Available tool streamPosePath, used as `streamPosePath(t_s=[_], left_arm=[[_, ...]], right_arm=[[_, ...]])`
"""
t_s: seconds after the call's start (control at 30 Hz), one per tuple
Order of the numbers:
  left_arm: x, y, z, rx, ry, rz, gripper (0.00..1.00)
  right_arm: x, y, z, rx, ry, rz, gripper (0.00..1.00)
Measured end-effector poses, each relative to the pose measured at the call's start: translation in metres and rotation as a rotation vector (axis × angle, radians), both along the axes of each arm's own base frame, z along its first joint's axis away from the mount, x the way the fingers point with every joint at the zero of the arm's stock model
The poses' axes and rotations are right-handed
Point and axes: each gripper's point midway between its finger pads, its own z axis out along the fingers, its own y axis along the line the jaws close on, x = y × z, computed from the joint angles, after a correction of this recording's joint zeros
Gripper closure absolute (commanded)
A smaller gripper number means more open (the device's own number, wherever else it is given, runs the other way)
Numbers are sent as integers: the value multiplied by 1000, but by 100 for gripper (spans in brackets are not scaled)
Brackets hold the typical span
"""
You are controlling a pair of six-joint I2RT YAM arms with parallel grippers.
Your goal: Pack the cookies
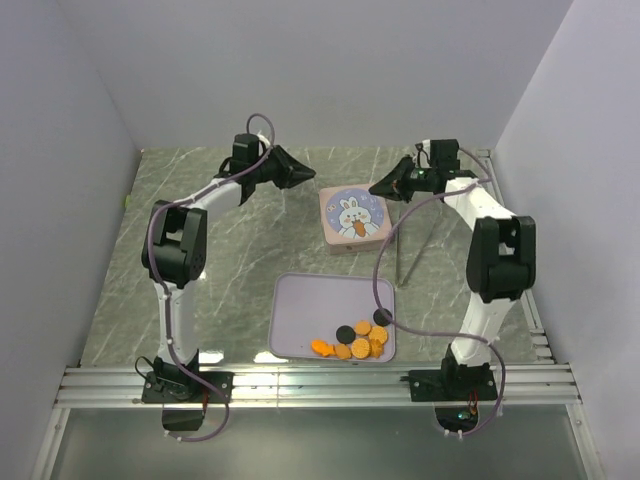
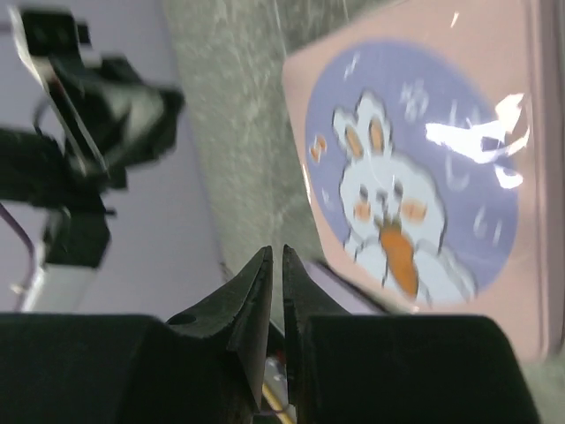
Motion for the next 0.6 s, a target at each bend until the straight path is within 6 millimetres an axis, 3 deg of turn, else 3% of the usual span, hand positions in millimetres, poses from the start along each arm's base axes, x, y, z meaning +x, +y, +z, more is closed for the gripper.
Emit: streamPosePath(t_s=[0.13,0.27,0.6], left_arm=[[-18,-4,-4,18,8,-25,78],[-30,-4,-11,39,17,-43,79],[-56,4,-2,59,7,-54,79]], right_arm=[[31,6,-41,103,66,-9,84],[42,11,-86,181,162,-29,84],[61,-3,-83,258,125,-90,85]])
